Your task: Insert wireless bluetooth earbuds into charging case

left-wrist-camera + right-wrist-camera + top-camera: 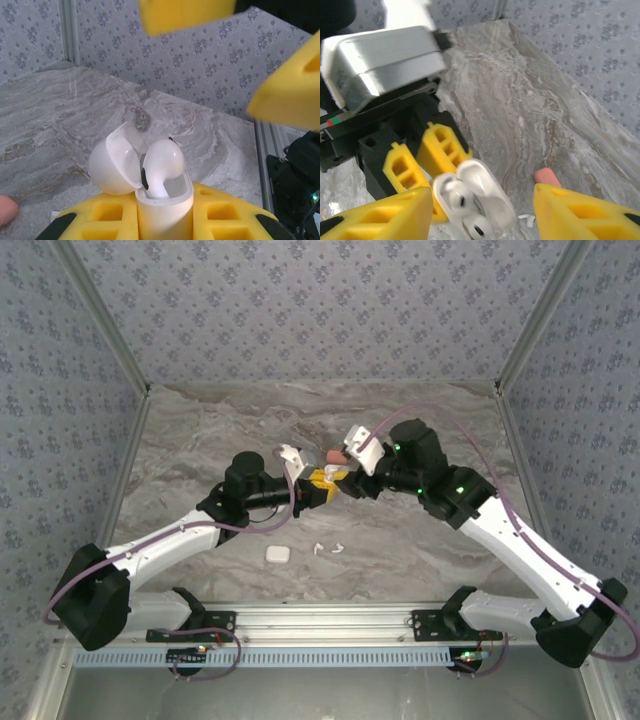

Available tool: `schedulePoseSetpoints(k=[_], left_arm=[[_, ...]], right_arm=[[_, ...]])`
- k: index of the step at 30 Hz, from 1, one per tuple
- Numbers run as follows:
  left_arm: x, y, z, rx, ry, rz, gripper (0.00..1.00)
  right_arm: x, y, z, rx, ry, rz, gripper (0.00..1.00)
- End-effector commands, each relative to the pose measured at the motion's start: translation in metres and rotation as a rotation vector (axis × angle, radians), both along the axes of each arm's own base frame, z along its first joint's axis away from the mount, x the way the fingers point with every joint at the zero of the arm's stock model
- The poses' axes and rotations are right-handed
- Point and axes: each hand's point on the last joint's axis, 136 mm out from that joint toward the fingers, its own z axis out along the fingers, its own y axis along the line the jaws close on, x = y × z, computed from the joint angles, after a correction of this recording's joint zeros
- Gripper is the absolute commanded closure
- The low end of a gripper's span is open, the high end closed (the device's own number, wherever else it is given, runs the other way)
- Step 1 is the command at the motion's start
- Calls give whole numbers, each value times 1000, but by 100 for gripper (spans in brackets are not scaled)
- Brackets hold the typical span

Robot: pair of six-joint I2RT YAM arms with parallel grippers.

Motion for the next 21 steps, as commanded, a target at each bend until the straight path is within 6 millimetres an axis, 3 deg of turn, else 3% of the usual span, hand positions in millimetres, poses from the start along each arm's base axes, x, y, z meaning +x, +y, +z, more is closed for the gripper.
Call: schedulePoseSetpoints(k=[1,3,6,11,17,21], left_arm=[[-5,3,27,-75,-82,4,100],[-5,4,31,-90,-92,11,100],[-7,7,39,-120,-112,17,100],[-11,11,57,-172,-154,20,100],[-14,14,69,-203,-182,15,100],[-15,14,72,-209,-188,14,100]], right_arm=[[-11,-13,32,171,57,18,30],[-6,-22,39,254,103,-4,17],[-1,-28,24,321,239,-12,0],[2,-16,14,433,456,44,0],[18,-11,10,484,527,1,0],[18,0,8,509,601,43,0]])
